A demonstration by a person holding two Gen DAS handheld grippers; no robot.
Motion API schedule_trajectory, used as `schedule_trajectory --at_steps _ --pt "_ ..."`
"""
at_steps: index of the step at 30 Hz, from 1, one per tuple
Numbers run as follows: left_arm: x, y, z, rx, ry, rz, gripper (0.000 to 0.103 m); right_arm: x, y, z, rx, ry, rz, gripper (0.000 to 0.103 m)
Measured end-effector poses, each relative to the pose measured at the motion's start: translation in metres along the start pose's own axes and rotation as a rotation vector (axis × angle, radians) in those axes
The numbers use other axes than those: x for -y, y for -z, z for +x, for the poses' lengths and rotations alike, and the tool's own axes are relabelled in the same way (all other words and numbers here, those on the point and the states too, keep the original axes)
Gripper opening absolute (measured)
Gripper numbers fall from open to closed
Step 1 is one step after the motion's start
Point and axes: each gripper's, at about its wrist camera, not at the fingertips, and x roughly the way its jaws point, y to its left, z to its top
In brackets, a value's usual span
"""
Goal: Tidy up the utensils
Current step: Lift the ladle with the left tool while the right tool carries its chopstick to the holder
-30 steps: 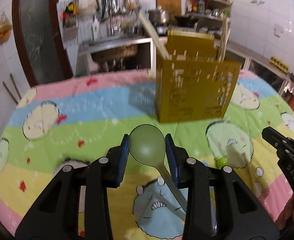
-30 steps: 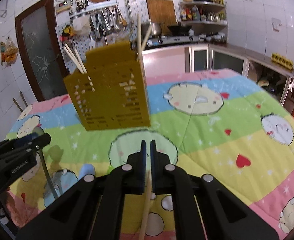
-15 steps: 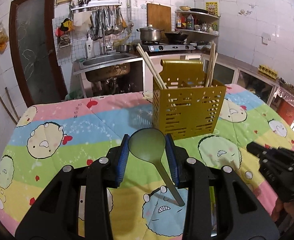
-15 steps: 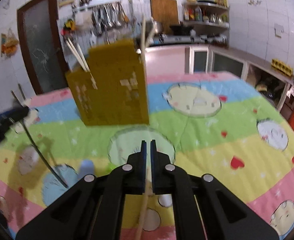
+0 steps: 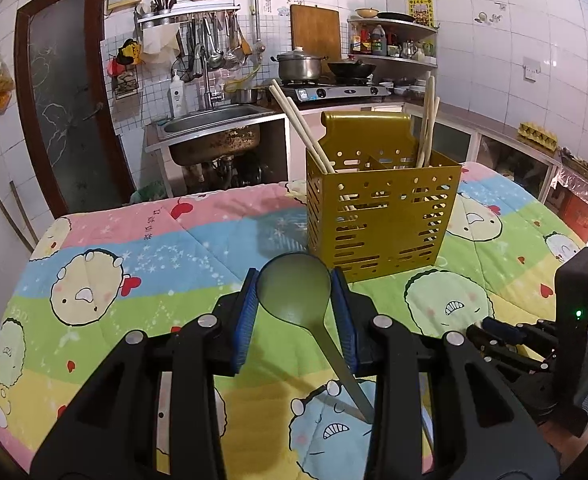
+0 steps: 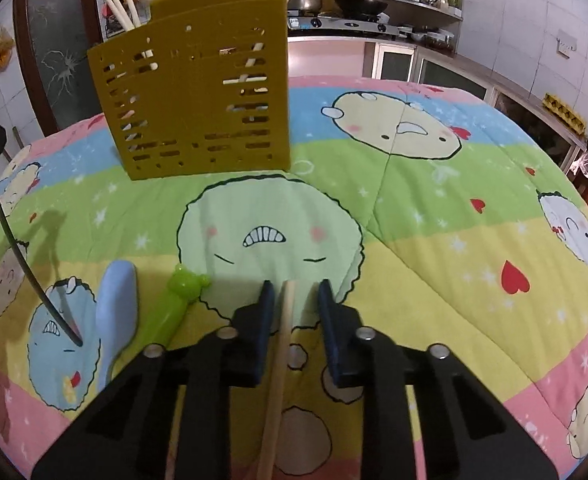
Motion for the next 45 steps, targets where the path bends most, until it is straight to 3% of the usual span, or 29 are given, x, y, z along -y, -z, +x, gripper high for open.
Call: schedule_trajectory --at_steps 4,18,31,45 --pt "0.000 0.000 0.000 0.004 0.008 -0.008 0.035 -0.001 -0.001 -0.006 0.028 -0.009 0.015 0.007" --pt "0.007 -0.001 -0.012 0.055 0.025 -0.006 0.035 0.008 -0.025 -0.079 0.295 -0.076 0.089 0.006" --pt "0.007 -0.020 -0.031 0.155 0.024 -0.004 0.035 0.020 -0.049 -0.107 0.466 -0.126 0.125 0.006" --pt "0.004 -0.037 -0.027 0.203 0.009 0.011 0.035 0.010 -0.069 -0.127 0.659 -0.043 0.052 0.006"
